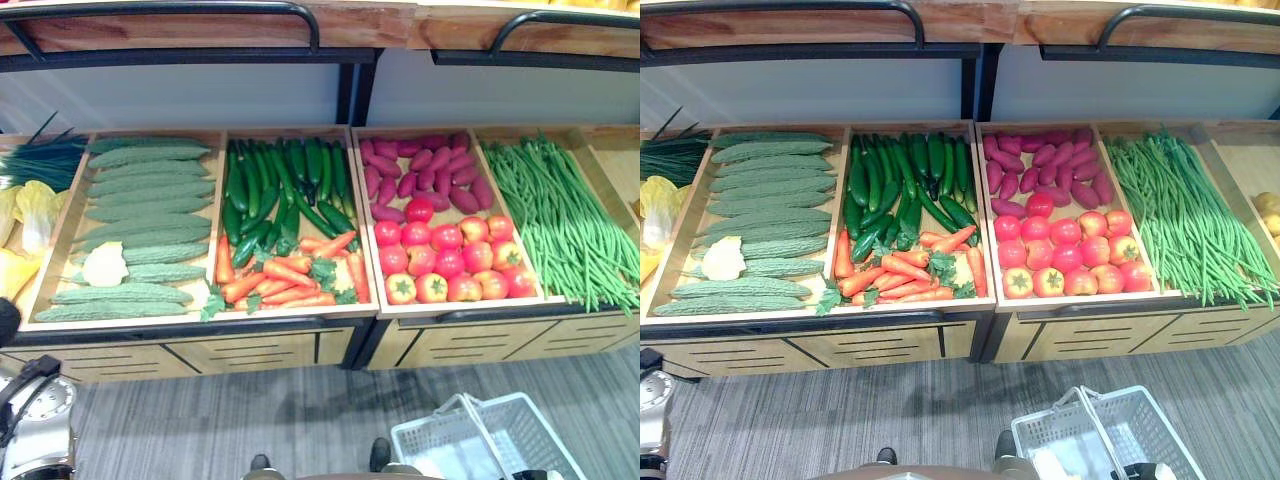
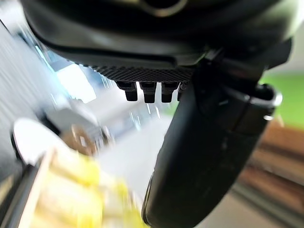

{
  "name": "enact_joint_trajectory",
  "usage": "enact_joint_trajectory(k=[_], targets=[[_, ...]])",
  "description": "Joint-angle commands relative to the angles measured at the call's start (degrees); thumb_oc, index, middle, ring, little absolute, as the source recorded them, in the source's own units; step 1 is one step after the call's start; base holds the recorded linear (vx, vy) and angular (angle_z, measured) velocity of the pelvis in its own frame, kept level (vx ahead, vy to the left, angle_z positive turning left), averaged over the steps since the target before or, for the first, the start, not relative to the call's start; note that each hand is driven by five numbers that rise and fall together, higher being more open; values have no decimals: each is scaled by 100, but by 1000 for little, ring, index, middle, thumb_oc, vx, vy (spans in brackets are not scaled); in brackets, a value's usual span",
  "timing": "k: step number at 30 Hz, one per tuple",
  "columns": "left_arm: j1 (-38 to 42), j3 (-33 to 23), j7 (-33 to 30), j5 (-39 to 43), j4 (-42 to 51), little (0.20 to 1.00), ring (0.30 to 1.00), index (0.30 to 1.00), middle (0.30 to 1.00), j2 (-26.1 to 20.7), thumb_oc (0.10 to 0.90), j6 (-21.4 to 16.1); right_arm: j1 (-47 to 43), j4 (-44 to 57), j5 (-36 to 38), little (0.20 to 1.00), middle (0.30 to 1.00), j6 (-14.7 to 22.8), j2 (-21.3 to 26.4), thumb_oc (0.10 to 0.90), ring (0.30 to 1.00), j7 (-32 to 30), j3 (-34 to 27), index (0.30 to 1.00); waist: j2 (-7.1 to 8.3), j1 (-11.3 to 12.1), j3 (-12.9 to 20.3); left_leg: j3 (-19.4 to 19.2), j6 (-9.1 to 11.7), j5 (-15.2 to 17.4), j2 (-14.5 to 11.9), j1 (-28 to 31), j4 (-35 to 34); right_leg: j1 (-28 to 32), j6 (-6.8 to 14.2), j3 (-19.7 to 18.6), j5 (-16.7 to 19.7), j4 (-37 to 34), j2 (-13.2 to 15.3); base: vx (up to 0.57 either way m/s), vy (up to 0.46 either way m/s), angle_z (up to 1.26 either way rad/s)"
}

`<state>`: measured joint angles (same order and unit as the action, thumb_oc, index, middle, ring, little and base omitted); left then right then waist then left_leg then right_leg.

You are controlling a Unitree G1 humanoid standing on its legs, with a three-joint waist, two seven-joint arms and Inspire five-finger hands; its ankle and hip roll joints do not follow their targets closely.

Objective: Get the vegetables into the basket

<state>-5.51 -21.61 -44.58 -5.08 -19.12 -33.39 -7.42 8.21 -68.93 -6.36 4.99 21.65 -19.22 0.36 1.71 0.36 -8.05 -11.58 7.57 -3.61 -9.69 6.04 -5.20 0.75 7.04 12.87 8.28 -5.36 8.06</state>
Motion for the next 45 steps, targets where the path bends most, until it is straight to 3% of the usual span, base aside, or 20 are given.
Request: enact_joint_trajectory(k=[1, 3, 14, 19, 31, 45], targets=[[407, 98, 1177, 367, 427, 1000, 1000, 1000, 1000, -1071, 900, -1079, -398, 202, 38, 300, 300, 161, 420, 400, 300, -49, -4, 300, 231, -132, -59, -116, 35, 314, 51, -67, 20, 485, 448, 217, -465, 56, 373, 1, 53, -3], [505, 430, 2099, 759, 437, 1000, 1000, 1000, 1000, -1523, 900, -1247, -335, 467, -50, 300, 300, 199, 506, 400, 300, 131, 11, 300, 202, -239, -72, -182, 27, 329, 66, -47, 20, 442, 465, 140, -423, 54, 396, 3, 52, -3], [1048, 1361, 3357, 982, 945, 1000, 1000, 1000, 1000, -2218, 900, -1337, -314, 664, -230, 300, 300, 209, 561, 400, 300, 339, 42, 300, 196, -437, -120, -351, 9, 379, 67, -5, 20, 288, 511, -98, -353, 70, 423, 11, 25, -13], [1688, 2339, 4032, 1264, 1103, 1000, 1000, 1000, 1000, -2593, 900, -1353, -405, 579, -295, 300, 300, 178, 619, 400, 300, 401, 149, 300, 180, -540, -170, -410, -6, 386, 86, -6, 20, 214, 531, -193, -321, 77, 427, 17, 22, -10], [2517, 3426, 4389, 1309, 967, 1000, 1000, 1000, 1000, -2607, 900, -1264, -657, 729, -362, 300, 300, 148, 699, 400, 300, 379, 325, 300, 170, -640, -290, -474, -11, 366, 72, -52, 20, 80, 539, -299, -290, 85, 418, 1, 6, -4], [2744, 3687, 4204, 875, 238, 1000, 1000, 1000, 1000, -2289, 900, -1098, -734, 648, -363, 300, 300, 117, 760, 400, 300, 359, 337, 300, 159, -689, -435, -539, -3, 343, 53, -90, 20, -11, 524, -360, -280, 85, 395, 0, 0, -1]])
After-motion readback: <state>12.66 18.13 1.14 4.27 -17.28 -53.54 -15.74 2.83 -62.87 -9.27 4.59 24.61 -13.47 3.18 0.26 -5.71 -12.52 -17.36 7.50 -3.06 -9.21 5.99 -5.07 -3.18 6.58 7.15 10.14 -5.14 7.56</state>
